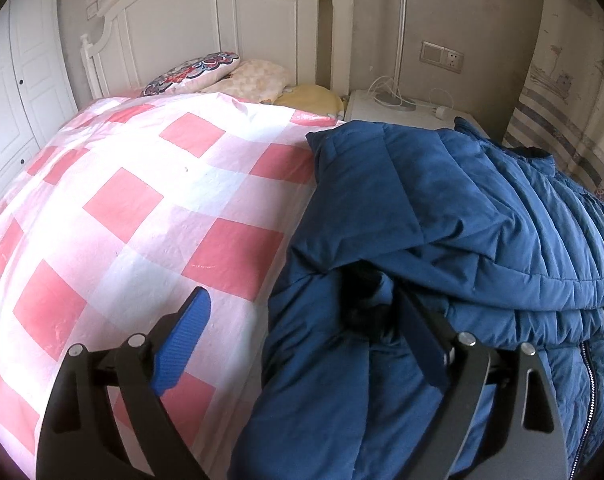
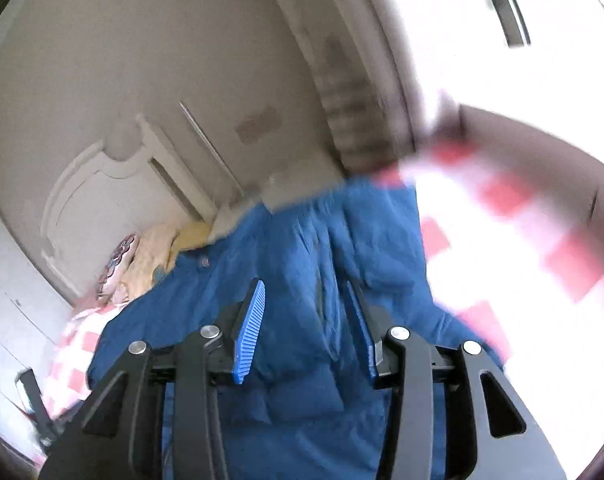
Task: Fold large clothes
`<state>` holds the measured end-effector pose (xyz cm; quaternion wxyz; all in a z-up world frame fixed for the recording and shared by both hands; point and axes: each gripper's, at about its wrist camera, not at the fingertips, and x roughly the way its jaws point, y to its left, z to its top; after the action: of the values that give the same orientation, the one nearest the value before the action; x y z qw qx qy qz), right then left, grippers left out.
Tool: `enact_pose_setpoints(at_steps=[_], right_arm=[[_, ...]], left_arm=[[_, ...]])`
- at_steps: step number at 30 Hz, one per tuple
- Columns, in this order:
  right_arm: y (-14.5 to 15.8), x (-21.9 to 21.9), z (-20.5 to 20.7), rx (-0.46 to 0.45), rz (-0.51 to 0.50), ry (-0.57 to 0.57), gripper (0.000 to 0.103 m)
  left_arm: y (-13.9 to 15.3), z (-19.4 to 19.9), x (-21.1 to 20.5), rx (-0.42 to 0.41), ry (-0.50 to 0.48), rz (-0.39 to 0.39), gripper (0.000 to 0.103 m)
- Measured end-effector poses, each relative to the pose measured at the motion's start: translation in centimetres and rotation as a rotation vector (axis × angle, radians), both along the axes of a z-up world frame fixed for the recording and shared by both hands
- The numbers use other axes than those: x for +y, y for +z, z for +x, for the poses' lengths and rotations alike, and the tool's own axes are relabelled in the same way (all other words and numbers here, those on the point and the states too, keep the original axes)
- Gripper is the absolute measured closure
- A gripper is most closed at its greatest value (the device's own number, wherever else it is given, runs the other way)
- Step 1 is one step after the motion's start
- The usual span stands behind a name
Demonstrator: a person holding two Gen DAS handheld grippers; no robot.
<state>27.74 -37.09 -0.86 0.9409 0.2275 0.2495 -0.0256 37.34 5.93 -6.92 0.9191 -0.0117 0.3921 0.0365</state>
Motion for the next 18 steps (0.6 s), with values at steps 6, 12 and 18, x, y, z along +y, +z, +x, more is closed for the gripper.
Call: enact_pose_setpoints(at_steps=[6,12,18], right_arm=[[1.2,6.7,5.1,0.083,-0.262,0.208,0.040],[-4.5,6.1,8.1,0.252,-0.281,0.235,0.040],[-4.9,7.2,8.7,0.262,-0.321,0.246,0.034]], left_arm=[[0.0,0.0,-0.1,-0.001,0.002,-0.004,0.011],[1.0,-1.9,0.1,0.008,-0.030,0.064,0.011],[8.4,-2.8,1.3,-0.144,-0.032,-0.104,0.011]])
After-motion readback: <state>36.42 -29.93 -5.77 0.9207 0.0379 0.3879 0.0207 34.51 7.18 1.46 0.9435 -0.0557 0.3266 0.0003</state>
